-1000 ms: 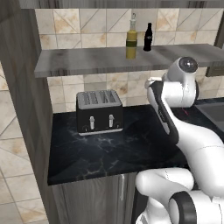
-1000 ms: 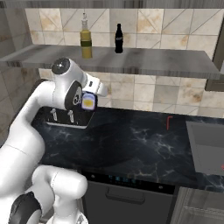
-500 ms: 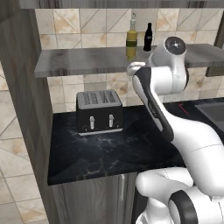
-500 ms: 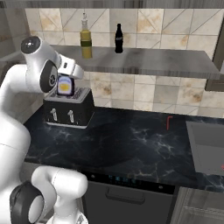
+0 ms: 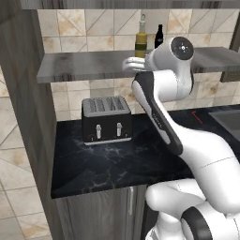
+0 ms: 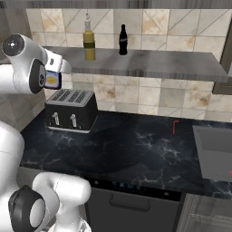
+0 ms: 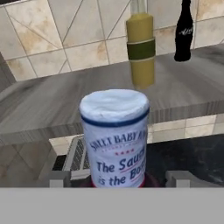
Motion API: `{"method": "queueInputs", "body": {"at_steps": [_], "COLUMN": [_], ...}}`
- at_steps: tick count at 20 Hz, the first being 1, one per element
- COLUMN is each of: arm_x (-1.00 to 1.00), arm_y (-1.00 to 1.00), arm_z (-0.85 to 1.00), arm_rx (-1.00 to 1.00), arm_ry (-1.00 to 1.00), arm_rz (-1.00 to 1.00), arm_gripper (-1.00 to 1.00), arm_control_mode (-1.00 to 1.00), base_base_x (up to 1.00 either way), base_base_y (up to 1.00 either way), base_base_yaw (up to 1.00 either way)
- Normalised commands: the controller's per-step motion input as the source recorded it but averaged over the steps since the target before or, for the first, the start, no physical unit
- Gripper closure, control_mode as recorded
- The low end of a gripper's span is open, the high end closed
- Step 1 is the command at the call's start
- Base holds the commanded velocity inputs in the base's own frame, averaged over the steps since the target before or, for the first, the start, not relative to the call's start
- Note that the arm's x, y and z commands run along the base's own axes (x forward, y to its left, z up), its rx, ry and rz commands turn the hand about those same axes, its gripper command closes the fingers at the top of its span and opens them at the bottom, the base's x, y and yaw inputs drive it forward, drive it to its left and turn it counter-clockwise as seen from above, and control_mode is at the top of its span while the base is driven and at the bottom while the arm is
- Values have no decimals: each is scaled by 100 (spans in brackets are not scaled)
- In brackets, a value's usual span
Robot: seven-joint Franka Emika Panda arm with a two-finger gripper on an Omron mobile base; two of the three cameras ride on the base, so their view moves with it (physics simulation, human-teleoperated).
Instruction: Pick the condiment bottle and oil and vinegar bottle from the counter and place them in the cabinet.
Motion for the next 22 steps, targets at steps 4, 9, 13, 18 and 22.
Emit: {"method": "queueInputs", "body": {"at_steps": [4, 9, 13, 18, 22], "arm_x": [0, -4, -8, -6, 0], "arm_y": [9, 13, 18, 22, 10], "arm_z": [0, 16, 44, 51, 4], "arm_rx": [-1, -2, -5, -7, -6], "arm_ry": [-10, -7, -11, -12, -5], "arm_rz": [0, -3, -13, -16, -4], "arm_gripper": [100, 100, 100, 100, 100], "arm_control_mode": [-100, -100, -100, -100, -100], "base_base_x": [0, 0, 0, 0, 0], "base_base_y": [0, 0, 0, 0, 0], "base_base_yaw": [0, 0, 0, 0, 0]}}
